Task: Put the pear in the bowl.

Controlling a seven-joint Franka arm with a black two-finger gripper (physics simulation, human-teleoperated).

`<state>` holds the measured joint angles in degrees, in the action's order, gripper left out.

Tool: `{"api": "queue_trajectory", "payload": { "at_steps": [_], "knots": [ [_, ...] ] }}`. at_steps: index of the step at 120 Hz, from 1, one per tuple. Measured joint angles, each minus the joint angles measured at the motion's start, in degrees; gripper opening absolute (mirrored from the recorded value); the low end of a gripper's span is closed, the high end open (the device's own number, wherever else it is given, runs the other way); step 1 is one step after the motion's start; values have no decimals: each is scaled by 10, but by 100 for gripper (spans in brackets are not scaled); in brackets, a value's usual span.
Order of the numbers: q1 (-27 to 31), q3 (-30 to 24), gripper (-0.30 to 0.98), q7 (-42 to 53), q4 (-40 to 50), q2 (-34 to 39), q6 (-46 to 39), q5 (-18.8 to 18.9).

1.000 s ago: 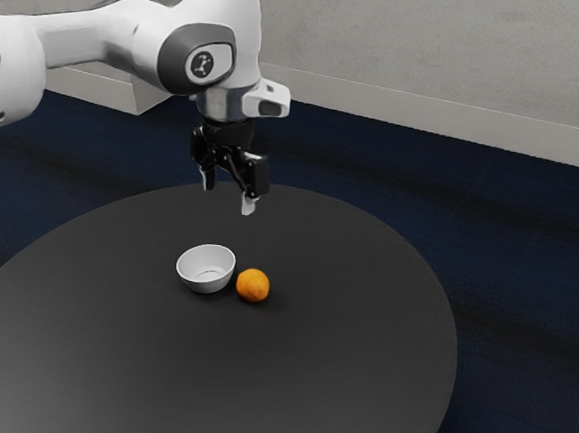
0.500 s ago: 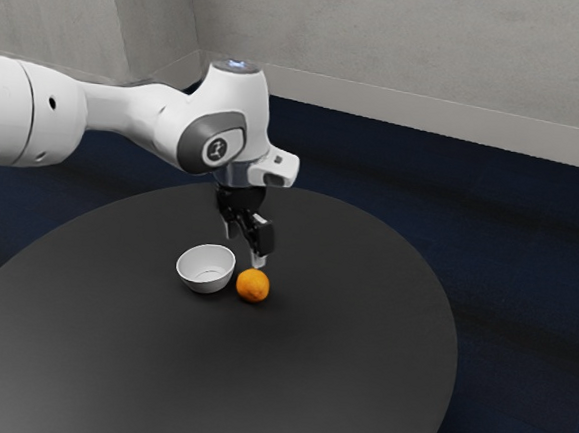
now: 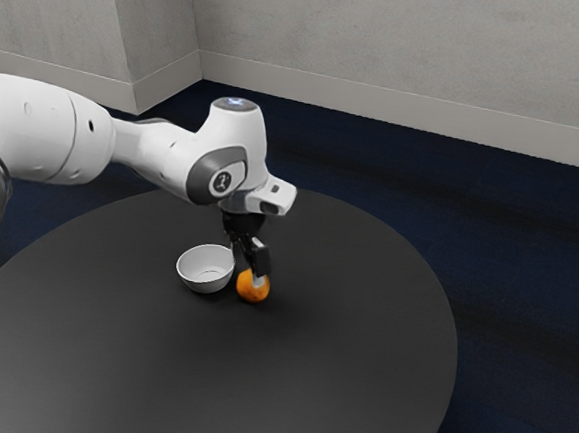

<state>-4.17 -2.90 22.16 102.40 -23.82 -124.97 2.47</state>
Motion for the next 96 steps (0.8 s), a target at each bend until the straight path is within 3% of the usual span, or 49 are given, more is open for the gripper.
{"api": "queue_trajectory", "payload": {
  "at_steps": [96],
  "knots": [
    [18,7,69,101,-68,-81,17,-32]
  ]
}}
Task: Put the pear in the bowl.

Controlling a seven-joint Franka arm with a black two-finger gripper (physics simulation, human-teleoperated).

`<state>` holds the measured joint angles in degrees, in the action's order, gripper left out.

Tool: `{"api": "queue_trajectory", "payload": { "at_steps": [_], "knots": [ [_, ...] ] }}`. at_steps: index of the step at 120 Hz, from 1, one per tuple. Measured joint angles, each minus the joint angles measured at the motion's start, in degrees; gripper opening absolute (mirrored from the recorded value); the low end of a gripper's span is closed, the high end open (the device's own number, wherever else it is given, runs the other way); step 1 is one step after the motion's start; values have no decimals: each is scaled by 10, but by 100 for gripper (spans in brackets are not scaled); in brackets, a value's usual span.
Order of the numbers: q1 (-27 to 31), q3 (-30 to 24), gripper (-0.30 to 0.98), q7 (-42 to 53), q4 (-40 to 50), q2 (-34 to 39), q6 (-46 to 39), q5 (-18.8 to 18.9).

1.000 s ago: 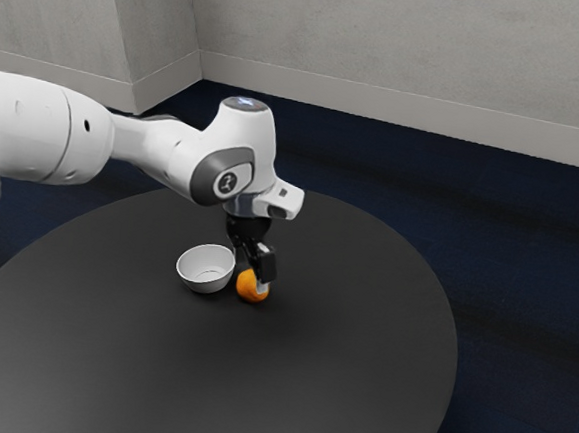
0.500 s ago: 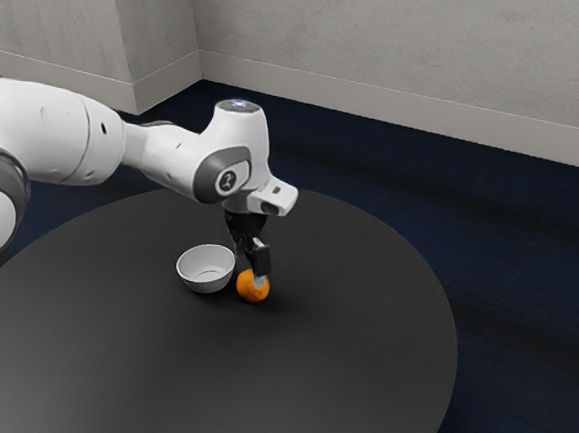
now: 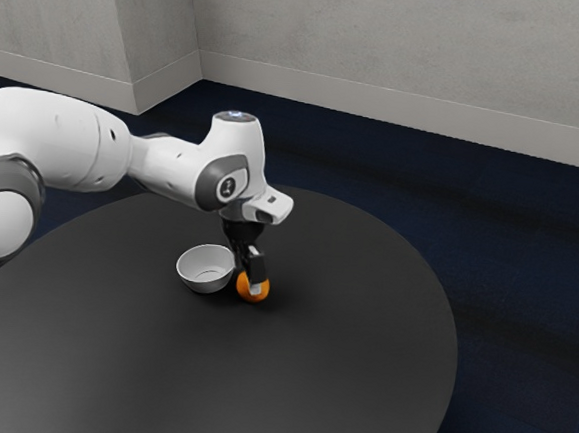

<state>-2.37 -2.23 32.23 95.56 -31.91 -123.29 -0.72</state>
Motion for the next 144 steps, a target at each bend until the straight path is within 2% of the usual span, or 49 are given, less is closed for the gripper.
{"api": "queue_trajectory", "payload": {
  "at_steps": [48,133,144],
  "knots": [
    [0,-2,69,44,-38,-27,-1,-1],
    [0,-2,69,98,-40,-48,-2,-2],
    [0,-2,65,101,-40,-48,-3,-2]
  ]
}}
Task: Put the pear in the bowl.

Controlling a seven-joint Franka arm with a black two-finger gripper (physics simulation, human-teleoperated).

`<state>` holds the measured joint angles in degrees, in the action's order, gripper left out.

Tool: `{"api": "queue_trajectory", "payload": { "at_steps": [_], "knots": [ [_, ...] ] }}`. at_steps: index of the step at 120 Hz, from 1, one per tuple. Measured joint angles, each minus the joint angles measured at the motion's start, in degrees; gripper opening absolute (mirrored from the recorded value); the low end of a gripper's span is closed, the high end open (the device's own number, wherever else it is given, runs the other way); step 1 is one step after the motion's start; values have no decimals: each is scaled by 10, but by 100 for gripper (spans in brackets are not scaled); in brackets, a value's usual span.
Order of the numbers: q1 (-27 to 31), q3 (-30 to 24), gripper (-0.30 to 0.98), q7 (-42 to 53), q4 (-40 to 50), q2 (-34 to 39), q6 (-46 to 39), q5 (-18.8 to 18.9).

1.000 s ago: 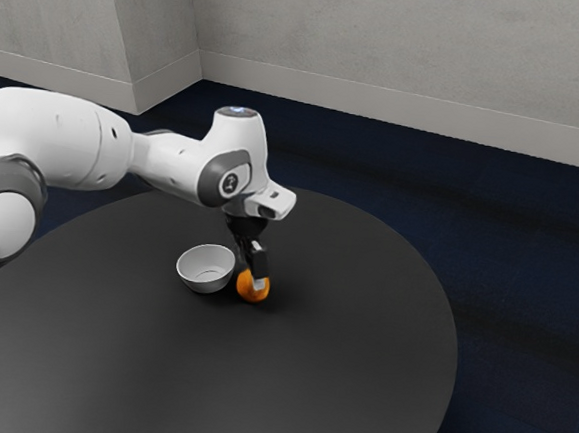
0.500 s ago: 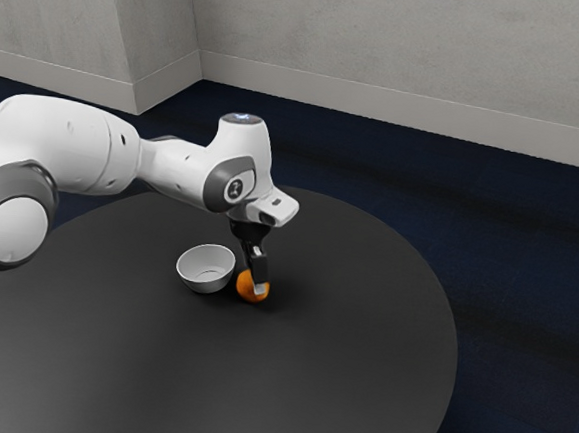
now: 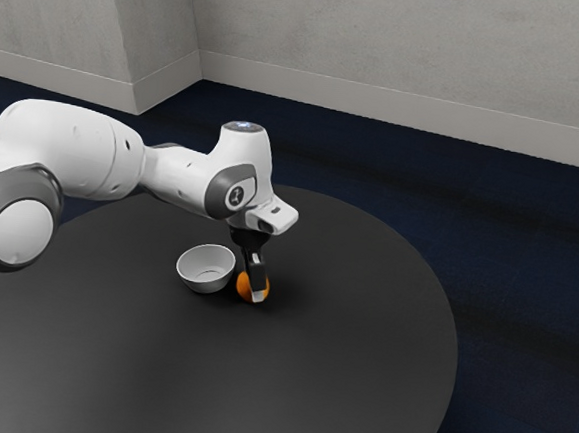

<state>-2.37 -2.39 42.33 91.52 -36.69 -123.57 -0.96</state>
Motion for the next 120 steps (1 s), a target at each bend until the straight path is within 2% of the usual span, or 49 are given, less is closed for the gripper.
{"api": "queue_trajectory", "payload": {
  "at_steps": [83,120],
  "knots": [
    [0,1,25,4,-17,12,-3,-4],
    [7,8,20,-3,-36,52,28,6]
  ]
}}
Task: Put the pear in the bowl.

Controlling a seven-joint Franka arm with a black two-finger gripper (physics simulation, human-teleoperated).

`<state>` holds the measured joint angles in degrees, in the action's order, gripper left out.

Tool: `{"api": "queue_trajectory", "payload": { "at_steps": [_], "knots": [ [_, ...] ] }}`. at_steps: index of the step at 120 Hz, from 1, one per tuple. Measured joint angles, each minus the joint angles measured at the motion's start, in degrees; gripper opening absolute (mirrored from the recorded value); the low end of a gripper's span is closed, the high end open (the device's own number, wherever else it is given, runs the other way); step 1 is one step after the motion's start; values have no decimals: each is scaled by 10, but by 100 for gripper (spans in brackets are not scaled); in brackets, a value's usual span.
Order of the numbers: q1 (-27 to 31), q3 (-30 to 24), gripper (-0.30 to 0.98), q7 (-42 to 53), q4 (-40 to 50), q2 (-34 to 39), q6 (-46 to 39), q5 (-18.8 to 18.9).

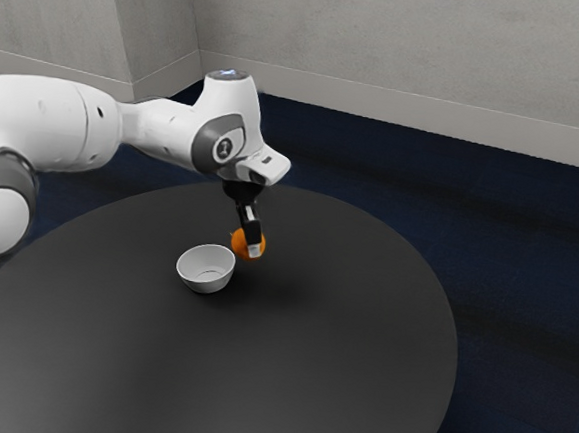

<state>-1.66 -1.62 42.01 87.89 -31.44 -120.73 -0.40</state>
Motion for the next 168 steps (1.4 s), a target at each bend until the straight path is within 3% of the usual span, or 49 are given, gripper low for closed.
{"api": "queue_trajectory", "payload": {
  "at_steps": [61,85,127,168],
  "knots": [
    [6,63,25,8,18,14,68,-1],
    [19,67,48,22,16,12,78,-13],
    [19,64,64,41,14,15,87,-19],
    [16,67,68,36,14,204,184,-1]
  ]
}}
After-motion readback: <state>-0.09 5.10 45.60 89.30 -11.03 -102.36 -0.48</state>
